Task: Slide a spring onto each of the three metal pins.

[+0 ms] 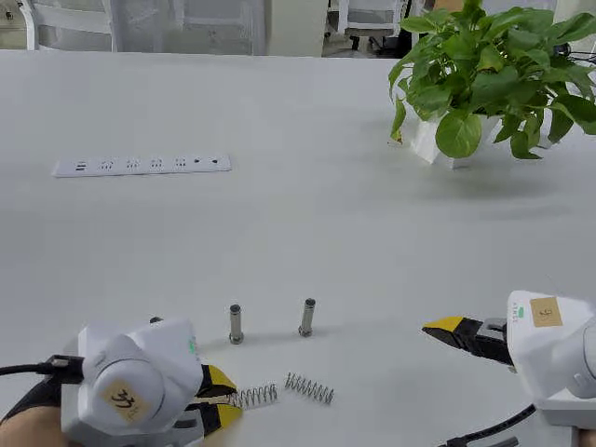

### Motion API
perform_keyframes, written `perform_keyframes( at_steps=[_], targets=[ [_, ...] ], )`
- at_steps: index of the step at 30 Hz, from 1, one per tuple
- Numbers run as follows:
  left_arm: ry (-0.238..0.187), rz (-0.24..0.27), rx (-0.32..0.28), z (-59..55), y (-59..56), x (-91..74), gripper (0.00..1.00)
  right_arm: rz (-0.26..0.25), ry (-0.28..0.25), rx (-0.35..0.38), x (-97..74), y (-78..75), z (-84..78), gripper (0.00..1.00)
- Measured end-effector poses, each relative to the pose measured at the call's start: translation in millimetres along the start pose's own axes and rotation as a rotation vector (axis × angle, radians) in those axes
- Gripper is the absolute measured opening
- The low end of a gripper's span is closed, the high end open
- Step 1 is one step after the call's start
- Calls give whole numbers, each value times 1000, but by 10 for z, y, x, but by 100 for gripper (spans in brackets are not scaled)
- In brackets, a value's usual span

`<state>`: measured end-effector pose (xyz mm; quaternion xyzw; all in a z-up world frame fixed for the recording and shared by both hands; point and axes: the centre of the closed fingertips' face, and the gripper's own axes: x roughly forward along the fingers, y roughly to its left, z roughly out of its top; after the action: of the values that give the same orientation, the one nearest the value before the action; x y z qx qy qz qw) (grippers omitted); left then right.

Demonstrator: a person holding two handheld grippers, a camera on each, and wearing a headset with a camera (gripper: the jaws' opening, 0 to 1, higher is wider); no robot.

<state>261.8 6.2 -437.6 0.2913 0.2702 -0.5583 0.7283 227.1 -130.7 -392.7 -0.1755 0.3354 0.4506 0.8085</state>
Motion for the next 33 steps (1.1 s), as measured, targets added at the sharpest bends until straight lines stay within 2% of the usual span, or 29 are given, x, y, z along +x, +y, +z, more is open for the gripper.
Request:
perform_keyframes(
  at_steps=[7, 9, 18, 21, 27, 31, 33],
  targets=[
    [72, -21, -14, -9, -18, 11, 7, 7, 2, 2, 3, 55, -40, 96],
    [98, -25, -37, -15, -16, 14, 7, 8, 4, 5, 2, 62, -51, 96],
    [150, -41, -66, -30, -13, 23, 7, 11, -13, 15, 17, 86, -36, 96],
    [149, -45, -92, -37, 0, 22, 7, 13, -18, 19, 21, 90, -30, 96],
    [127, -28, -109, -34, 5, 15, 7, 14, -26, 23, 13, 81, -8, 96],
    [76, 30, -123, -36, 54, 8, 6, 17, -24, 19, 10, 81, -4, 96],
    [37, 57, -179, -19, 94, 6, 6, 20, -27, 21, 11, 83, 5, 96]
  ],
)
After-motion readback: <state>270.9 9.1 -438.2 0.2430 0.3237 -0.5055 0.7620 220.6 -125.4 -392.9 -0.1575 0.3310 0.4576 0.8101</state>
